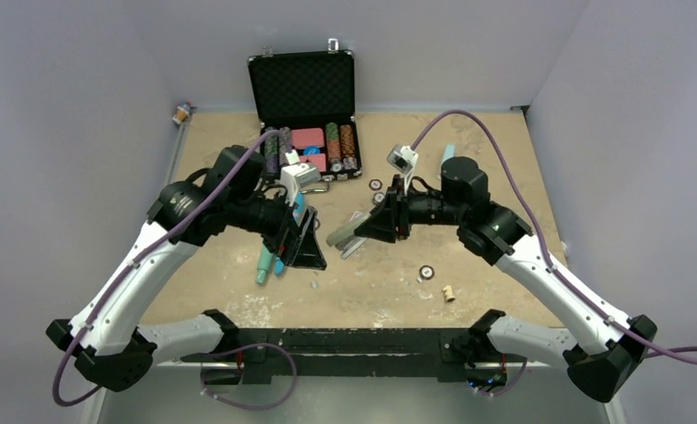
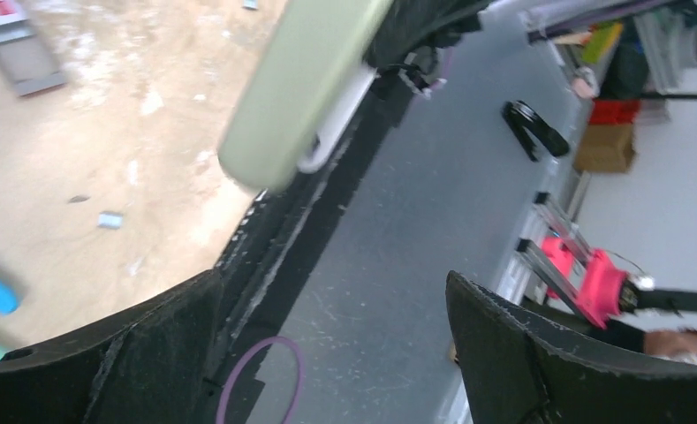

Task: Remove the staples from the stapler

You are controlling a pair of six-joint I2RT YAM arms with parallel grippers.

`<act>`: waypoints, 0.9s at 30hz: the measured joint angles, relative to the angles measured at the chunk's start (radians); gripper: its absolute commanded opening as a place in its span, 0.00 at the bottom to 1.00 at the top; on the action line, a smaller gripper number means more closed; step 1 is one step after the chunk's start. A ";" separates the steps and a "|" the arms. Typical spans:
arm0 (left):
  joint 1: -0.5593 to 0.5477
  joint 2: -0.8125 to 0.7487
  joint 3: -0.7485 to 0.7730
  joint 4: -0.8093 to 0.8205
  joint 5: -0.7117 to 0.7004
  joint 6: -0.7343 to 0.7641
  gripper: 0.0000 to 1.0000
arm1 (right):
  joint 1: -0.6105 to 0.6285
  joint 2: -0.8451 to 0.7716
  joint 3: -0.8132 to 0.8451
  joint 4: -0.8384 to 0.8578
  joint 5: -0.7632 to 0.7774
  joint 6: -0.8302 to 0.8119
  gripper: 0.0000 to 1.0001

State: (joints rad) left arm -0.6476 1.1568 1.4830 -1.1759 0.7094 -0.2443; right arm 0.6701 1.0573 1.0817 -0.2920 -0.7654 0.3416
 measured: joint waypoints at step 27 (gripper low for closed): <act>0.039 -0.422 -0.439 0.034 -0.826 -0.069 1.00 | -0.173 0.272 0.112 -0.082 1.257 0.280 0.00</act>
State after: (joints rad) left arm -0.6086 0.7353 1.0435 -1.1416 -0.1169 -0.3138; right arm 0.4969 1.3289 1.1934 -0.3740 0.4915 0.6212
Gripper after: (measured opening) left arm 0.997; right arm 0.368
